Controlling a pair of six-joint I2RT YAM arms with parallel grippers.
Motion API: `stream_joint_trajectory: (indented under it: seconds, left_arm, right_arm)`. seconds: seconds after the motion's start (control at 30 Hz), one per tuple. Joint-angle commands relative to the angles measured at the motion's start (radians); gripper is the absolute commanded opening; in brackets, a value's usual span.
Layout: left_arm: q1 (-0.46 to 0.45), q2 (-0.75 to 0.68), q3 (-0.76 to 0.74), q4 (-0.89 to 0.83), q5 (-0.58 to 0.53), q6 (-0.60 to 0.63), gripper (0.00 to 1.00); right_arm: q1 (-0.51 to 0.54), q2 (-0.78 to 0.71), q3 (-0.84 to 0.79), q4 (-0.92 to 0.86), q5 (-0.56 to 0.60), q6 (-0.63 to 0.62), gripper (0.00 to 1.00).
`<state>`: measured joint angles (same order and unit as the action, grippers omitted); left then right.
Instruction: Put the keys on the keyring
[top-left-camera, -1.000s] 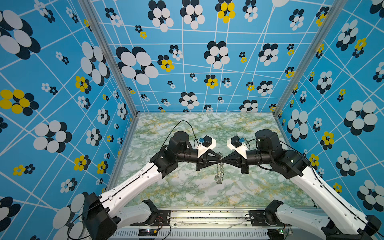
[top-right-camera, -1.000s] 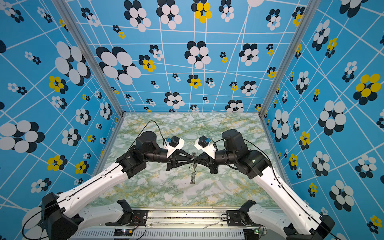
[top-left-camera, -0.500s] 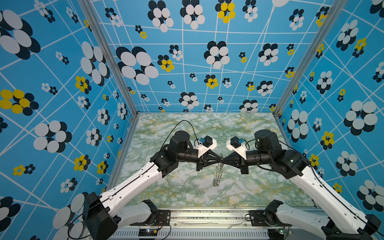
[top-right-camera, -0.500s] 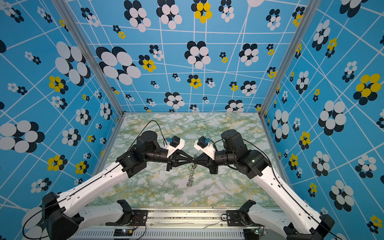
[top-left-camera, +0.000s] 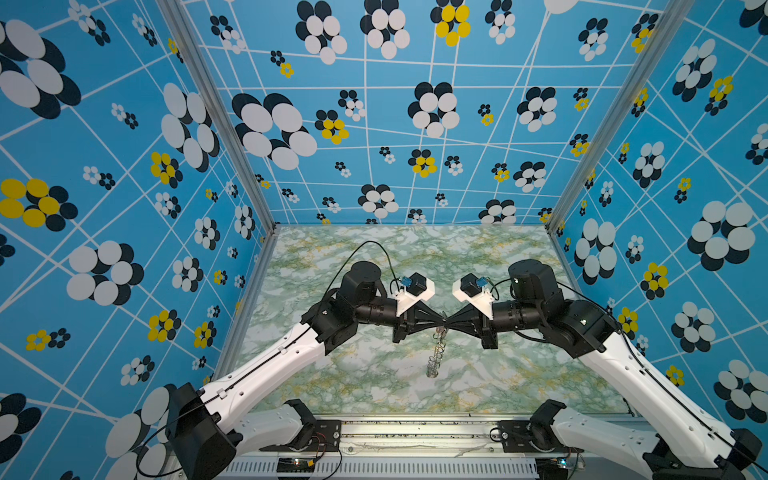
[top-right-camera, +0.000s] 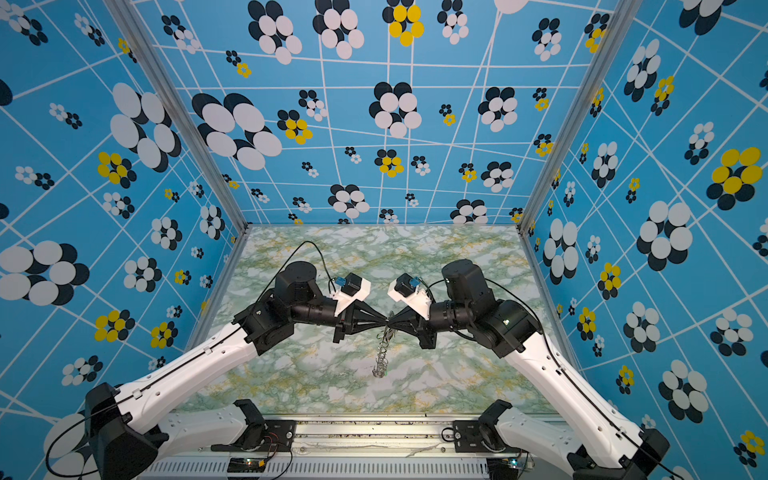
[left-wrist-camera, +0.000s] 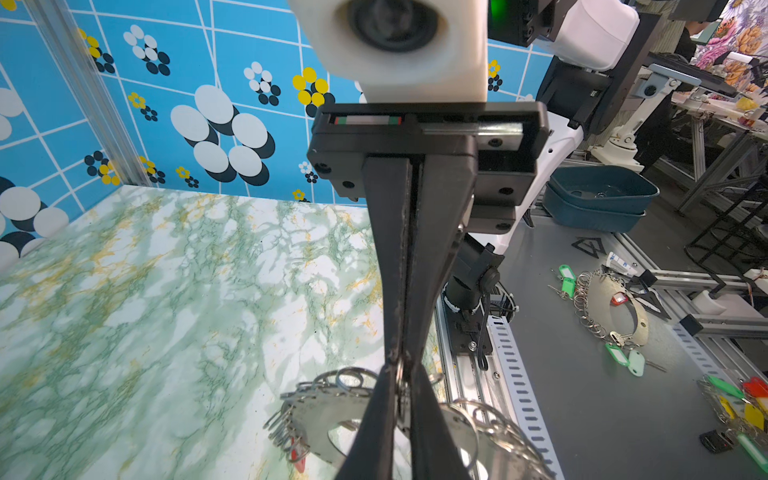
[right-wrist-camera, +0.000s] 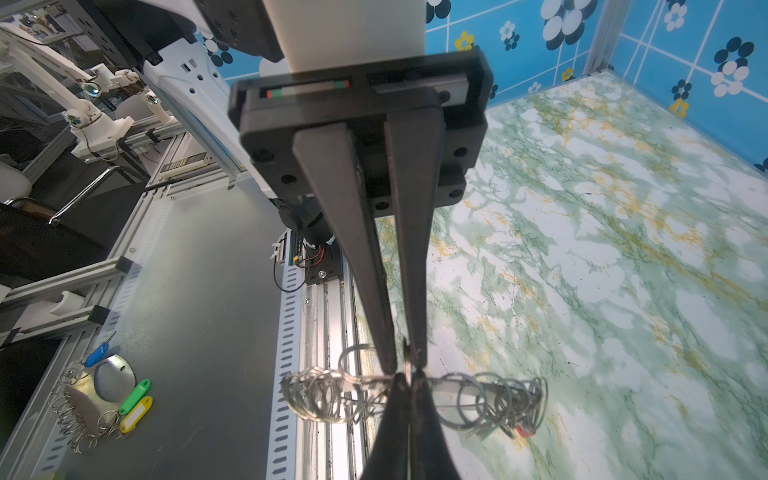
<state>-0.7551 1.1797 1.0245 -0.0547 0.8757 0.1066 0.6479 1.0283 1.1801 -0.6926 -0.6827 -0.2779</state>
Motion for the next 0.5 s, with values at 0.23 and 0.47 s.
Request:
stream_joint_trajectory:
  seconds: [0.23,0.47]
  left_arm:
    - [-0.023,0.025,0.044,-0.065,0.018,0.047,0.12]
    - [-0.033,0.04,0.054,-0.105,-0.008,0.074,0.03]
  right_arm:
    - [0.011,-0.017,0.036,0.038,-0.014,-0.012,0.0]
    - [0.011,-0.022,0.033,0.051,-0.025,-0.007,0.0]
